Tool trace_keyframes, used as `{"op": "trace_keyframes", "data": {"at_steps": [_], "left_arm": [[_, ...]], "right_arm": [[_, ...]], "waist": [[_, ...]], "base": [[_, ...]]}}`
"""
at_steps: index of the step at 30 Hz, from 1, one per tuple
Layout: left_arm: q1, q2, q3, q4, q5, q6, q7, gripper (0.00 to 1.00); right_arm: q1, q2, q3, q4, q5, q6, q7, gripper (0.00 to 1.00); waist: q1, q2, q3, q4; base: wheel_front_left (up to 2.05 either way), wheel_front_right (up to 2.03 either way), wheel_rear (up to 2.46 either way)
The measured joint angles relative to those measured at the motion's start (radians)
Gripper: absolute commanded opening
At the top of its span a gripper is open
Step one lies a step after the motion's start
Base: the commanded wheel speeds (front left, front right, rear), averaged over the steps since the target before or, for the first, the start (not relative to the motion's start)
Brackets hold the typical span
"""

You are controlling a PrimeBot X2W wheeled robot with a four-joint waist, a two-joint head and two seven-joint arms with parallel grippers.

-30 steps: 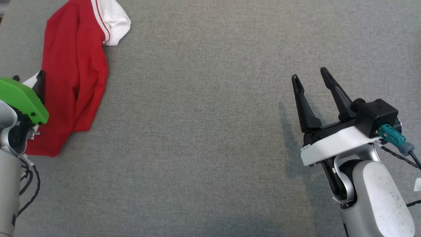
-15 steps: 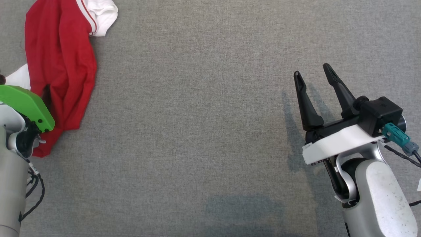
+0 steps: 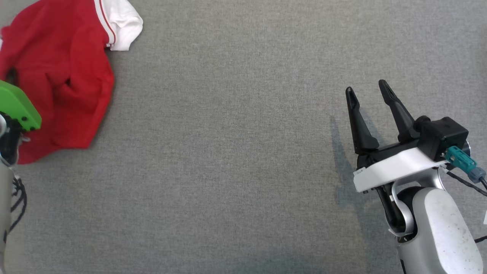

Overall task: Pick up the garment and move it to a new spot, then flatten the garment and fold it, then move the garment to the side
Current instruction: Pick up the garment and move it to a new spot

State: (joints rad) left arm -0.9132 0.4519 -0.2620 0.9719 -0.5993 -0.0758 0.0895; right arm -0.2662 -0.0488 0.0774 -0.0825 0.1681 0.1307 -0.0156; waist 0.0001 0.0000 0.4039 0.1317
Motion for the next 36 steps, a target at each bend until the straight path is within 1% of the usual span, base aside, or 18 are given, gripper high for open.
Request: {"op": "trace_keyframes", "data": {"at_steps": [9, 13, 16, 24, 27, 31, 36], "left_arm": [[-0.098, 0.032, -0.061, -0.049, 0.072, -0.008, -0.054, 0.0], [-0.13, 0.026, -0.09, -0.07, 0.096, -0.012, -0.062, 0.0], [-0.14, 0.004, -0.117, -0.084, 0.109, -0.017, -0.059, 0.0], [-0.137, -0.111, -0.217, -0.096, 0.14, -0.031, -0.038, 0.0], [-0.118, -0.167, -0.256, -0.086, 0.156, -0.031, -0.04, 0.0], [-0.076, -0.25, -0.317, -0.064, 0.178, -0.036, -0.072, 0.0], [0.017, -0.348, -0.397, -0.04, 0.197, -0.043, -0.128, 0.0]], "right_arm": [[0.015, 0.0, 0.0, 0.053, 0.038, 0.0, -0.047, 1.0], [0.02, 0.0, 0.001, 0.073, 0.058, 0.0, -0.063, 1.0], [0.029, 0.0, -0.002, 0.086, 0.065, 0.0, -0.073, 1.0], [0.044, 0.0, -0.011, 0.105, 0.072, 0.0, -0.083, 1.0], [0.049, 0.0, -0.01, 0.107, 0.075, 0.0, -0.084, 1.0], [0.055, 0.0, -0.007, 0.108, 0.079, 0.0, -0.088, 1.0], [0.062, 0.0, -0.007, 0.109, 0.085, 0.0, -0.092, 1.0]], "waist": [[-0.0002, 0.0, -0.082, -0.006], [-0.0002, 0.0, -0.117, -0.021], [-0.0002, 0.0, -0.14, -0.039], [-0.0001, 0.0, -0.182, -0.099], [-0.0001, 0.0, -0.193, -0.123], [-0.0002, 0.0, -0.205, -0.153], [-0.0002, 0.0, -0.215, -0.184]], "base": [[0.0, 0.0, 0.0], [0.0, 0.0, 0.0], [0.0, 0.0, 0.0], [0.0, 0.0, 0.0], [0.0, 0.0, 0.0], [0.0, 0.0, 0.0], [0.0, 0.0, 0.0]]}}
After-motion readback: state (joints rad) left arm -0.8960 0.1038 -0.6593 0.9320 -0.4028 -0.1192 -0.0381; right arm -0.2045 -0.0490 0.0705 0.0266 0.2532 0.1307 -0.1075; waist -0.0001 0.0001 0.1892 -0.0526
